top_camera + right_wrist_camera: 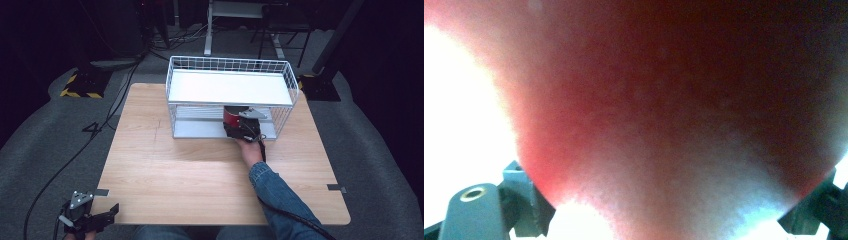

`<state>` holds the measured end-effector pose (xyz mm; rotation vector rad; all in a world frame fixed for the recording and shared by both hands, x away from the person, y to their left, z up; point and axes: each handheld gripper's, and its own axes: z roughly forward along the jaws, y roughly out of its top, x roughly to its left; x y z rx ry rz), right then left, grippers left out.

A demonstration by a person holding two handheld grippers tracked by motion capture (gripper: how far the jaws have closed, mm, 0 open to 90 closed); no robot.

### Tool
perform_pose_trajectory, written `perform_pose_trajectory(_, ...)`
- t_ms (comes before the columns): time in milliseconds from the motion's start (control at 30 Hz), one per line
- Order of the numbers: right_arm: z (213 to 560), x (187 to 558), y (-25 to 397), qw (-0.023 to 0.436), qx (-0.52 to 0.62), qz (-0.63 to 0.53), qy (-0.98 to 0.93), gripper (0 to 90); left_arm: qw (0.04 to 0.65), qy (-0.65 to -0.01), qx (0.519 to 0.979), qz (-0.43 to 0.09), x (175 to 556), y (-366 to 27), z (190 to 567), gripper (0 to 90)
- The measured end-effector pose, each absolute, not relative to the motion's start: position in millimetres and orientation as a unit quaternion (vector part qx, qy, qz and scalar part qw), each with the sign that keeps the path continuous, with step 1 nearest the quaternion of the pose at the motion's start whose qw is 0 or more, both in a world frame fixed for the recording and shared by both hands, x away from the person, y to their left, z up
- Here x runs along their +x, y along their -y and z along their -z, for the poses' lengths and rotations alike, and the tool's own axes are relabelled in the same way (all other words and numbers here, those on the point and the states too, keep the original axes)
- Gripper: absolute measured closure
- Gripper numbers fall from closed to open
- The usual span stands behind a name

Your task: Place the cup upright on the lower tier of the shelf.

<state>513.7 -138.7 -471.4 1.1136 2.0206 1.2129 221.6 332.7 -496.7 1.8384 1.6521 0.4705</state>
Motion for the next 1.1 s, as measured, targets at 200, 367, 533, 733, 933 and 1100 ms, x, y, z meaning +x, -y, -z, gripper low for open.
perform_pose_trajectory(200,474.2,524.1,134.7,0.267,0.413,-0.452,-0.744,16.6,0.321,-0.623,0.686,-0.192,221.4,-332.6,492.2,3.6)
perform_pose_trajectory(367,473.6,531.2,130.1,0.261,0.419,-0.457,-0.740,16.5,0.326,-0.621,0.686,-0.193,224.7,-331.9,491.2,3.0)
perform_pose_trajectory(533,475.5,533.6,126.5,0.262,0.413,-0.453,-0.746,16.5,0.325,-0.617,0.693,-0.185,230.0,-328.9,492.6,2.7)
perform_pose_trajectory(733,480.7,536.0,123.1,0.245,0.414,-0.457,-0.748,16.3,0.326,-0.613,0.697,-0.179,235.3,-325.7,492.9,2.0)
perform_pose_trajectory(933,480.5,537.4,124.4,0.238,0.418,-0.457,-0.748,15.9,0.328,-0.611,0.698,-0.176,238.1,-323.2,492.2,2.0)
perform_pose_trajectory(1100,481.5,538.2,126.1,0.226,0.426,-0.462,-0.744,11.8,0.327,-0.608,0.703,-0.174,241.7,-320.9,492.8,2.0)
